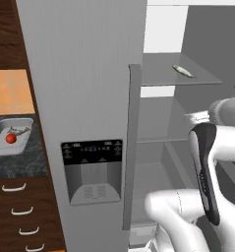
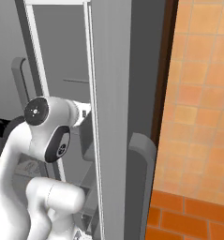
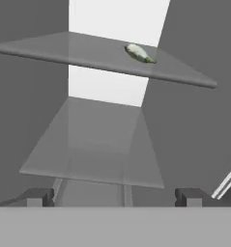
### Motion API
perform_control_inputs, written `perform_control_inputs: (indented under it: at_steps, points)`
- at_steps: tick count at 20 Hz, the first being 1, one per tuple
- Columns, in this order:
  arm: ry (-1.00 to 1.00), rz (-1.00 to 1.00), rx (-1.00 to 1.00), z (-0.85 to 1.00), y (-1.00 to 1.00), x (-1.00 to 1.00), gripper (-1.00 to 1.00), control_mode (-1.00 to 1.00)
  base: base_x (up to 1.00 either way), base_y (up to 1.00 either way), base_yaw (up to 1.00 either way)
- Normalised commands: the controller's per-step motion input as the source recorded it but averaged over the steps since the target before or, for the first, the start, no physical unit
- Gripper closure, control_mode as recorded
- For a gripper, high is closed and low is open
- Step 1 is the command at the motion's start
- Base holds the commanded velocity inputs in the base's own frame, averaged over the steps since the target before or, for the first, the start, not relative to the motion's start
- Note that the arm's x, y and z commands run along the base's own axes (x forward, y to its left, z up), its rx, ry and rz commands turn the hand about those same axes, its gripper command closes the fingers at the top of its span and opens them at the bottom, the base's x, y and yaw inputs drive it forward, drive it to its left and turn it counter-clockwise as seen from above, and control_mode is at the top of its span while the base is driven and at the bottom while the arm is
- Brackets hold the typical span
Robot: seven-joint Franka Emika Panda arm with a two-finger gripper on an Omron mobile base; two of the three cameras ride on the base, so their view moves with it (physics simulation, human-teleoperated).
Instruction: Place one tomato and one fish in each tupperware on the nearby counter, to pack two identical lunches.
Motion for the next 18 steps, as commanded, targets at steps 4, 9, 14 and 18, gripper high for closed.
perform_control_inputs:
  at_steps: [4,9,14,18]
  points:
    - [-0.21,-0.08,-0.08,1.0,0.14,0.38,-1.0,-1.0,0.0,0.0,0.0]
    - [0.09,-0.09,-0.01,1.0,0.0,0.31,-1.0,-1.0,0.0,0.0,0.0]
    - [0.45,0.0,0.0,0.64,-0.04,0.58,-1.0,-1.0,0.0,0.0,0.0]
    - [0.02,0.0,0.01,-0.15,-0.16,0.62,-1.0,-1.0,0.0,0.0,0.0]
